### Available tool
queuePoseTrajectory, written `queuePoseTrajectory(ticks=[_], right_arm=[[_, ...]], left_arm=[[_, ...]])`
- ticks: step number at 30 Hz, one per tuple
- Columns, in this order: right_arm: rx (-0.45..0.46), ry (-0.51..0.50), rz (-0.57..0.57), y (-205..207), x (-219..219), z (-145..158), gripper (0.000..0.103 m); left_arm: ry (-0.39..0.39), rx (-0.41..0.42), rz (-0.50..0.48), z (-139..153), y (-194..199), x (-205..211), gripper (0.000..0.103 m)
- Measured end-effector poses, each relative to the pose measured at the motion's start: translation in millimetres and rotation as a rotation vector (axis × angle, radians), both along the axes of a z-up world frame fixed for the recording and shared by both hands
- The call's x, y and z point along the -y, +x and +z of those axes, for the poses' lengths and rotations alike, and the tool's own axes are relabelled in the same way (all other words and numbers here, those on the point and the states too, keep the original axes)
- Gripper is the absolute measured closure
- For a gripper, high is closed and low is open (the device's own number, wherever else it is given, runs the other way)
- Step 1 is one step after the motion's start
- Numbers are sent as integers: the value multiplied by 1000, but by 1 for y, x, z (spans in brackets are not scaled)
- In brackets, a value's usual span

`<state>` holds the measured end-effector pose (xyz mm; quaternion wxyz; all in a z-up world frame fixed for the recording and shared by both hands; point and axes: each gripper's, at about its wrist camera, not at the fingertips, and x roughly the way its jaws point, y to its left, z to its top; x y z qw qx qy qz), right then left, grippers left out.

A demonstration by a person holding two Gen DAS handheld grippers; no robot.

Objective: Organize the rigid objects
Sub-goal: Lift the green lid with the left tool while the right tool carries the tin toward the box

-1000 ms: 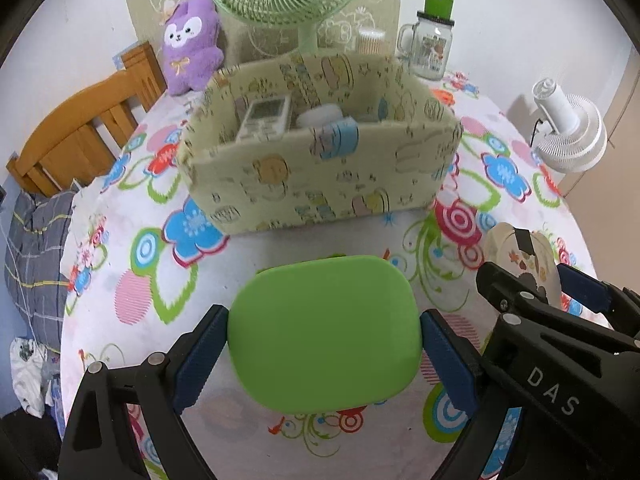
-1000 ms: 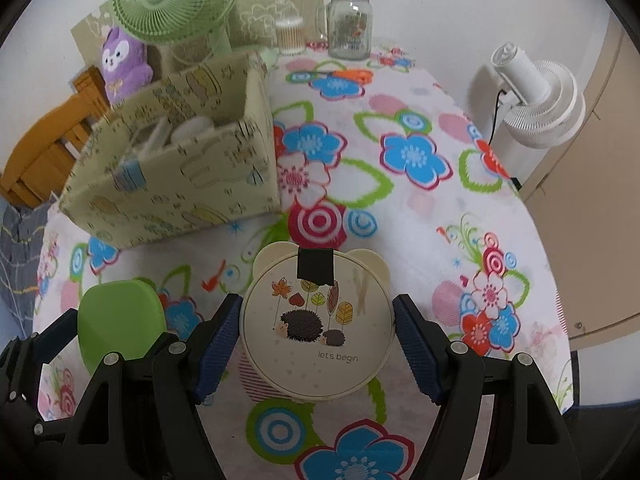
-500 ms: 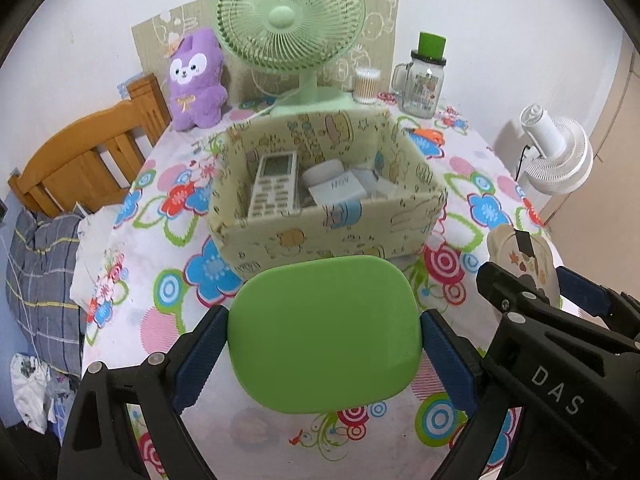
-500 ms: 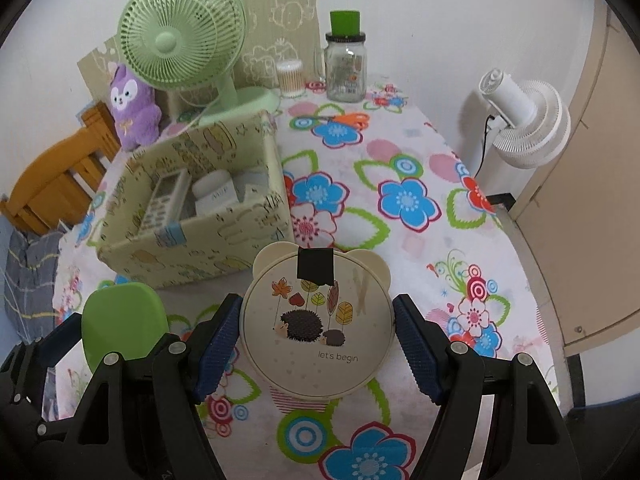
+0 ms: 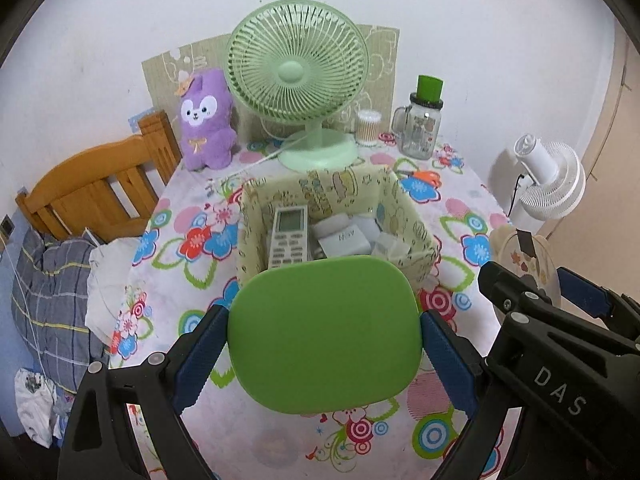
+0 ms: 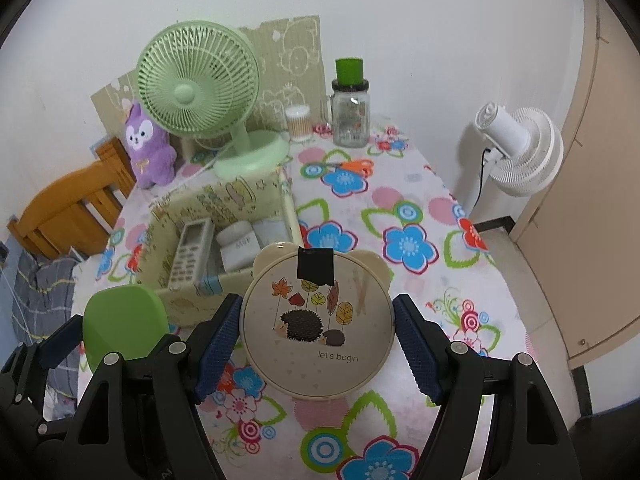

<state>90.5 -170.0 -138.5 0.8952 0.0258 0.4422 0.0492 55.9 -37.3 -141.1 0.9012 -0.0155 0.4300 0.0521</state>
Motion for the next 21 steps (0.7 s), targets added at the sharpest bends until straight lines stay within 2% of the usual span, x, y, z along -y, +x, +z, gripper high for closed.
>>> queuePoseTrajectory(ticks=[10, 21], right_arm=[[50, 1, -7, 0, 0, 21, 25], [68, 8, -14, 11, -2, 28, 25]], left_arm=[[-5, 46, 2, 18, 1, -1, 7], [3, 68, -2, 27, 11, -3, 7]])
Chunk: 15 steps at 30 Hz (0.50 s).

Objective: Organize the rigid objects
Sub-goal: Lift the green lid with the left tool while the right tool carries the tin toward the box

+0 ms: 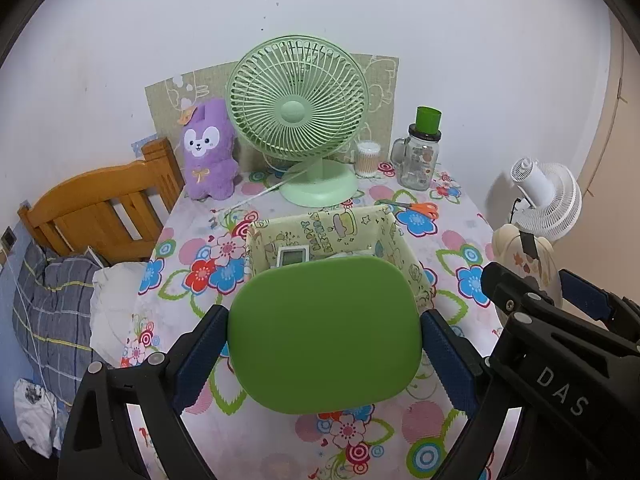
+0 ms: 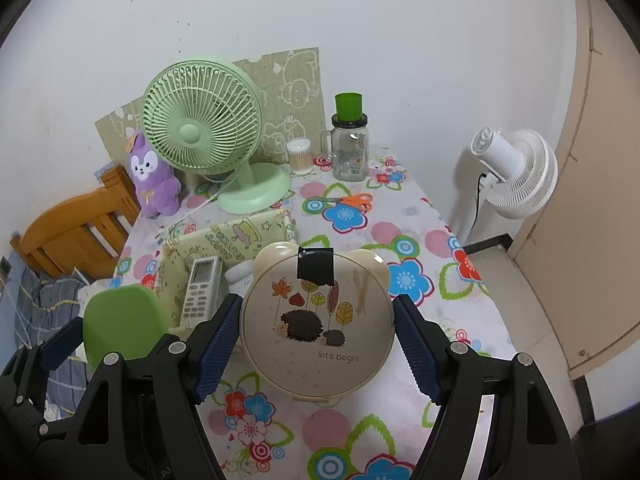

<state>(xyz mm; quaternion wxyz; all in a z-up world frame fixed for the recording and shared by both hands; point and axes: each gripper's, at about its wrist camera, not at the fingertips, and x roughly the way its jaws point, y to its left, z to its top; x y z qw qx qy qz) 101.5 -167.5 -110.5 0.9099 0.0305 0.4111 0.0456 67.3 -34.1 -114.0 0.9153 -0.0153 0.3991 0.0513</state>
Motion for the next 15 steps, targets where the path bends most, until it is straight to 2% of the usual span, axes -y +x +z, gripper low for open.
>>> queuePoseTrajectory(ticks=[15], right_arm=[[-12, -6, 32, 39, -19, -6, 25]], left_arm=[[3, -6, 25, -4, 33, -15, 7]])
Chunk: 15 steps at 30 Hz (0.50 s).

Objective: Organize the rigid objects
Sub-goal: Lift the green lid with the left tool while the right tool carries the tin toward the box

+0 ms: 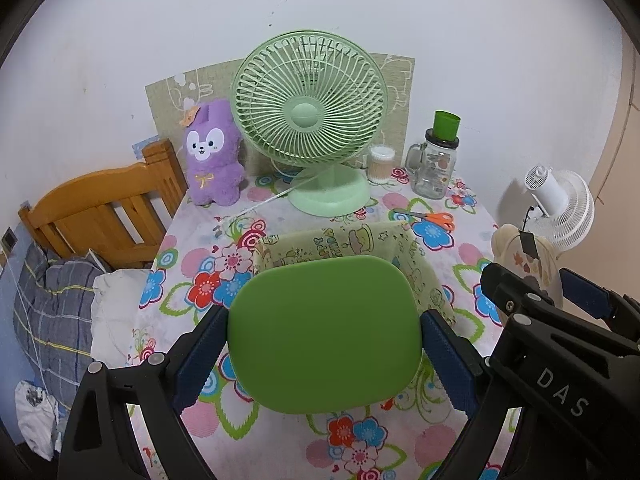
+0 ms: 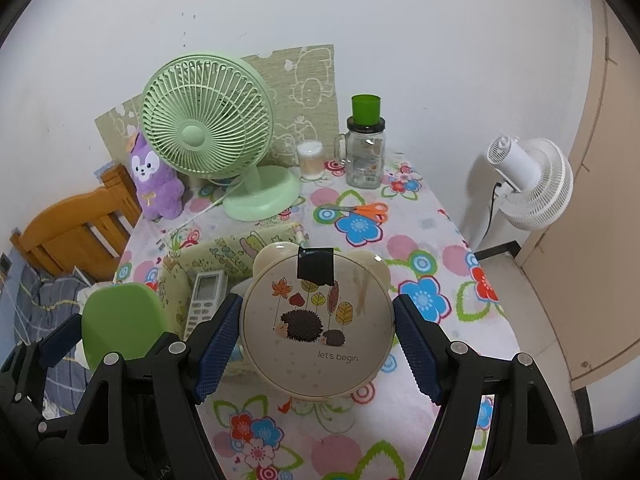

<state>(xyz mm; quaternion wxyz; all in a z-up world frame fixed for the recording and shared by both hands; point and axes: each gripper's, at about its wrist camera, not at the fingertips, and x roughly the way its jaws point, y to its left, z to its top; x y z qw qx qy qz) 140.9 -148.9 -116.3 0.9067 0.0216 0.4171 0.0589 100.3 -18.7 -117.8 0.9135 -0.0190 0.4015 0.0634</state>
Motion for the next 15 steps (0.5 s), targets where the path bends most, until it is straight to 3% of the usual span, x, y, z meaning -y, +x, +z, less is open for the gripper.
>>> queuePoseTrajectory(ticks=[15], right_arm=[[-58, 8, 35, 52, -28, -26, 25]], left_arm=[[-11, -58, 33, -30, 41, -20, 7]])
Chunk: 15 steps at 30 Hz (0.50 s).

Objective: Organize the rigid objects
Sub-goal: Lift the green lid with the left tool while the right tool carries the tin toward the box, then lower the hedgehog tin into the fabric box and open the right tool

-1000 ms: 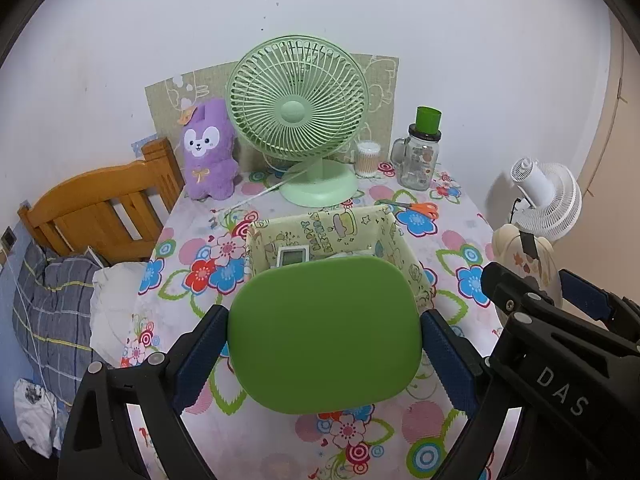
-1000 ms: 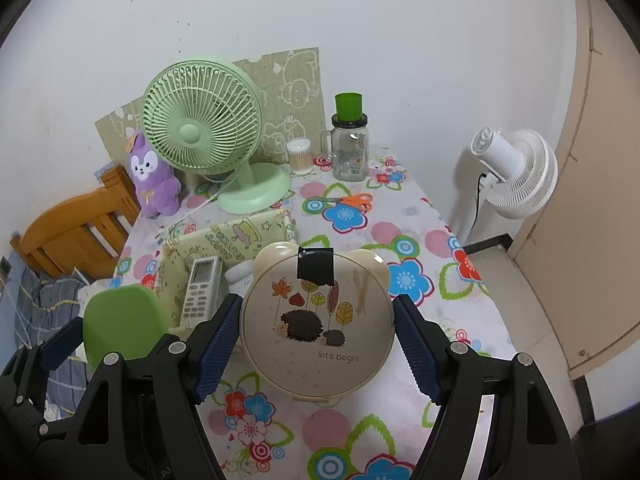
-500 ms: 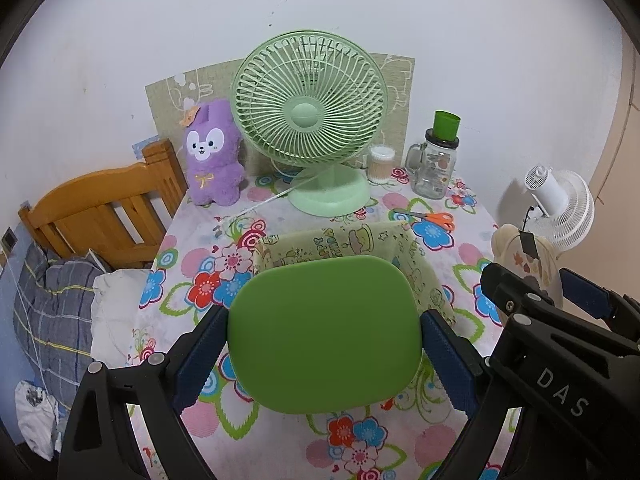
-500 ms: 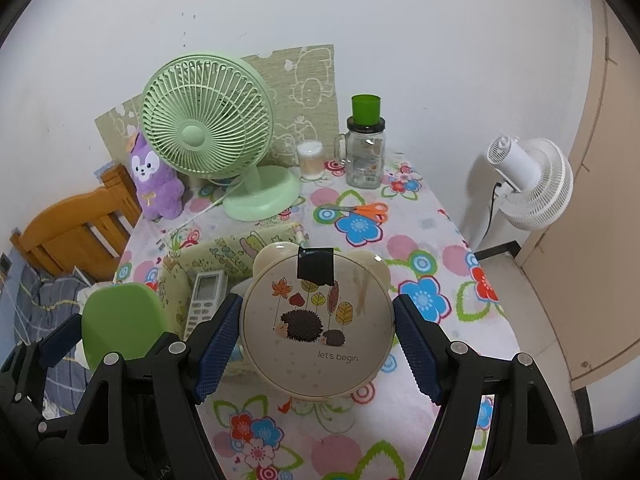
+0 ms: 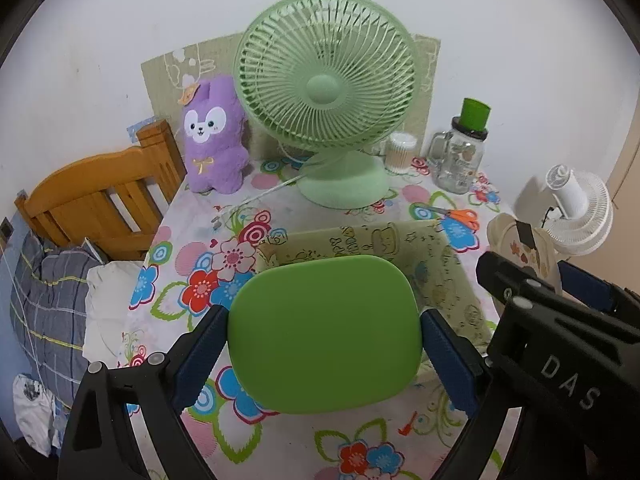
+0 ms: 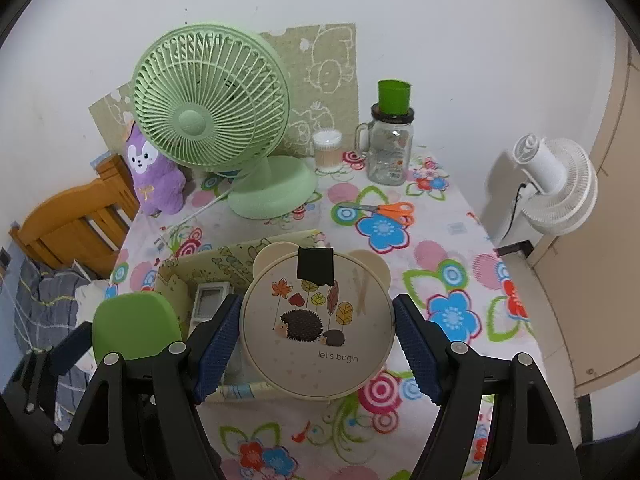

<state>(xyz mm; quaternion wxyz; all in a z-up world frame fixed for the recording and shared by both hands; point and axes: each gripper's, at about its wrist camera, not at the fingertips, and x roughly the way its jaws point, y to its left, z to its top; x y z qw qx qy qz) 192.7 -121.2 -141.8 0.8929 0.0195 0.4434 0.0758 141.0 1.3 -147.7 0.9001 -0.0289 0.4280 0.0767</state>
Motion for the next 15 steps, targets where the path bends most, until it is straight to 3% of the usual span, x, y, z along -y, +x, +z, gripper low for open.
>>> queuePoseTrajectory(ticks=[15], right_arm=[[-69, 6, 51, 44, -32, -32, 25]], left_arm=[[-15, -59, 16, -30, 28, -12, 7]])
